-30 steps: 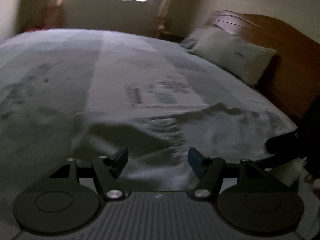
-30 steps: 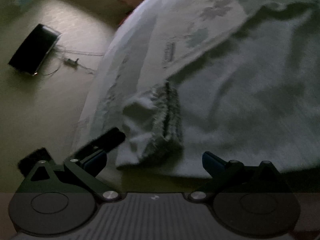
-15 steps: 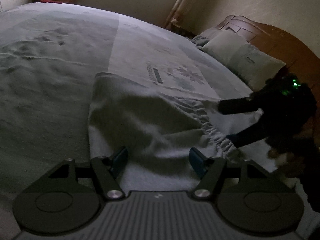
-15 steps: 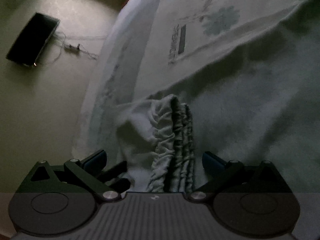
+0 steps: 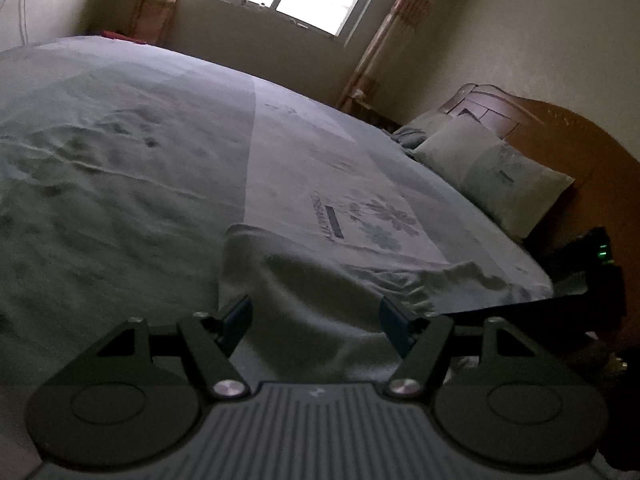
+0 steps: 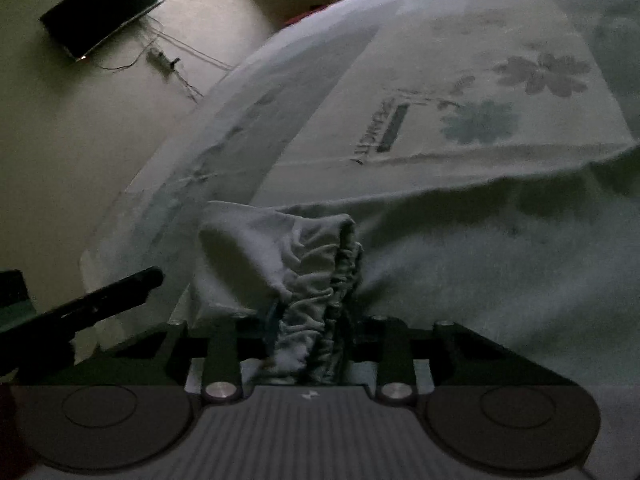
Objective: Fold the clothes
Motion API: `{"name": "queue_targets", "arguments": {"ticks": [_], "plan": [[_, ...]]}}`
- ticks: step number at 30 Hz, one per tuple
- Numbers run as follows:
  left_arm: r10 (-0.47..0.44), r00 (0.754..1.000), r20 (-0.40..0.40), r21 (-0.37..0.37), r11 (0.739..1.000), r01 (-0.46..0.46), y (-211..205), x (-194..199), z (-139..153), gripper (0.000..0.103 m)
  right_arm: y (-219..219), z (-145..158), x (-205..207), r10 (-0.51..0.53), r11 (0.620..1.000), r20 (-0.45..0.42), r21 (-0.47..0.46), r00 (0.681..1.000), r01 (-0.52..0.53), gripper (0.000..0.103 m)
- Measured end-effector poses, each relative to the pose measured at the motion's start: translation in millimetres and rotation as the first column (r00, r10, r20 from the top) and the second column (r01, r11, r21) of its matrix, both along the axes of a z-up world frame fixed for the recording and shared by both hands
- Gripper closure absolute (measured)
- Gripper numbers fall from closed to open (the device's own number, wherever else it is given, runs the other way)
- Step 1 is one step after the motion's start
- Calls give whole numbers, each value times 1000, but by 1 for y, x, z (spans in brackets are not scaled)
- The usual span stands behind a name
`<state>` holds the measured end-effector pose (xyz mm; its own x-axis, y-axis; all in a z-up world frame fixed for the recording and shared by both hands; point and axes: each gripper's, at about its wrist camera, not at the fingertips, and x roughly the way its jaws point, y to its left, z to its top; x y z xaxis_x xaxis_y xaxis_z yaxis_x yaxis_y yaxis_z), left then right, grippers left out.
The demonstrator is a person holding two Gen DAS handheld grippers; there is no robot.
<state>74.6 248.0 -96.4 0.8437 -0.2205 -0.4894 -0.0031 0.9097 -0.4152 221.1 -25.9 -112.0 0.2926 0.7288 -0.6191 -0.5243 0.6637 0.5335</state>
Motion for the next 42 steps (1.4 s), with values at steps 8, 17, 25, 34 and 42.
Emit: {"name": "queue_targets", "arguments": {"ticks": [8,17,25,34,42], "plan": [[-54,998,22,33,998,53,-8,25,5,26,-5,20,-21,-27,996,103,-78,994,35,69],[-25,997,-73,63,998,30,-8,55,-12,26,-29,12,-22,-121,988,52,-94,991,126,42],[0,993,-122,105,994,13,-13,93,-22,20,-49,4,-43,-148,979,51,-131,988,154,36],[-113,991,-73,245,961,127,-62,52,7,15,-55,-1,-49,-147,984,44,-99,988,151,29],[-70,981,-182,202,973,107,-61,23,-5,14,-55,14,-47,-141,982,85,-115,986,150,28]]}}
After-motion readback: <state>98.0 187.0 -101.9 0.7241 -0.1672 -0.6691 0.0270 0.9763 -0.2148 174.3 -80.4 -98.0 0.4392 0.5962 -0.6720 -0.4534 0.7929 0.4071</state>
